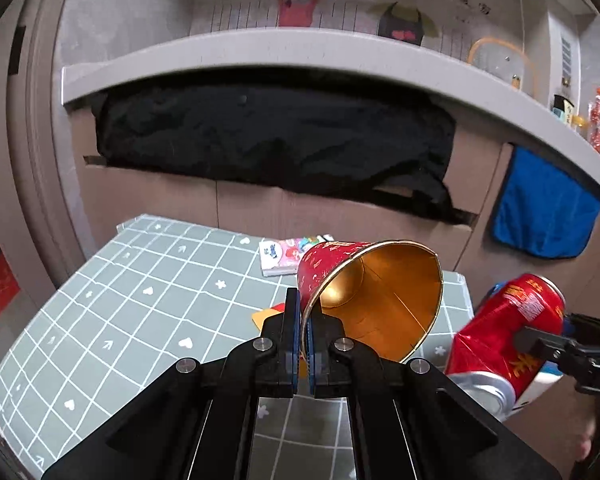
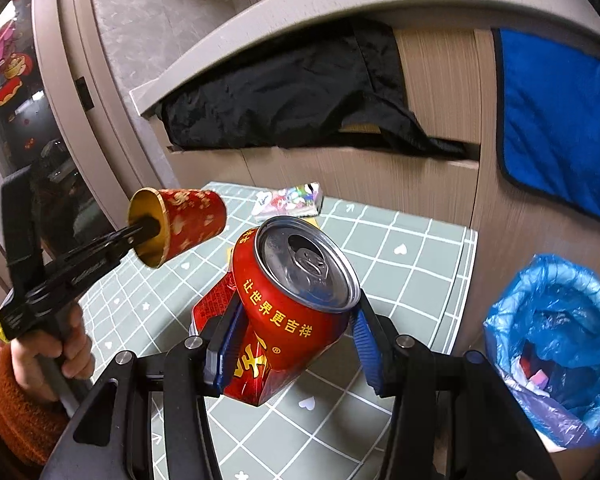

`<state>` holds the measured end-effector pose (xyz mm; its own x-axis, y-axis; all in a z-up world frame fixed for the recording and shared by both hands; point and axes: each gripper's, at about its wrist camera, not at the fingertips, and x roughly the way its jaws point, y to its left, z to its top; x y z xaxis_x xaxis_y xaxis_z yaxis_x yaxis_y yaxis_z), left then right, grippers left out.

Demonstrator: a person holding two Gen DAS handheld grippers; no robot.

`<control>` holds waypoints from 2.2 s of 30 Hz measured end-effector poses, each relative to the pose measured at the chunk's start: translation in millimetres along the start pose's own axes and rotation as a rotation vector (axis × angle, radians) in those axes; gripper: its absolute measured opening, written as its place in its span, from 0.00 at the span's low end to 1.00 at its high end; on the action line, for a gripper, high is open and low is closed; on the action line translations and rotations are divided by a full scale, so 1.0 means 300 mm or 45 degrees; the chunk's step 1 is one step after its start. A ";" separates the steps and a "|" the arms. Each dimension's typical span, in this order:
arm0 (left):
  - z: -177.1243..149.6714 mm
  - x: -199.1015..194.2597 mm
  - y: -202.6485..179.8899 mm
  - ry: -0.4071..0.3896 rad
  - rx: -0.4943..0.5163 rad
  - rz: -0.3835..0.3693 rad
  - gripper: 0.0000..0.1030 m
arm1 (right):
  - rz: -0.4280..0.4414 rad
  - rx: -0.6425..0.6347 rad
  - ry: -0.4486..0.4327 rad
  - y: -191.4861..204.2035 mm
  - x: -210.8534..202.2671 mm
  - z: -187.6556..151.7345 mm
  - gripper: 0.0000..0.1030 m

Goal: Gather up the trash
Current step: 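Lift the red can with the right tool while the left tool lifts the red paper cup, then carry can and cup over the blue-lined bin and open both tools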

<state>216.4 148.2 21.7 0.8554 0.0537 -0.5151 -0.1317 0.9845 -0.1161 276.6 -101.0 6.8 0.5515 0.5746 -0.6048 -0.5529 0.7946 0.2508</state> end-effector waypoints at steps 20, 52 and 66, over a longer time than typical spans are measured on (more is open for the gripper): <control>0.231 -0.174 -0.475 -0.240 0.183 -0.228 0.02 | -0.207 -0.100 -0.344 -0.154 -0.428 0.141 0.46; 0.011 0.237 -1.096 0.141 0.380 -0.512 0.02 | -0.493 0.215 -0.259 -0.741 -0.534 -0.090 0.46; -0.055 0.359 -1.100 0.255 0.392 -0.480 0.02 | -0.496 0.295 -0.156 -0.842 -0.419 -0.158 0.46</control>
<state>343.8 -173.7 -9.5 0.6986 -0.3171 -0.6414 0.3459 0.9344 -0.0853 317.5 -383.3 -16.4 0.7677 0.2324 -0.5971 -0.1437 0.9706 0.1930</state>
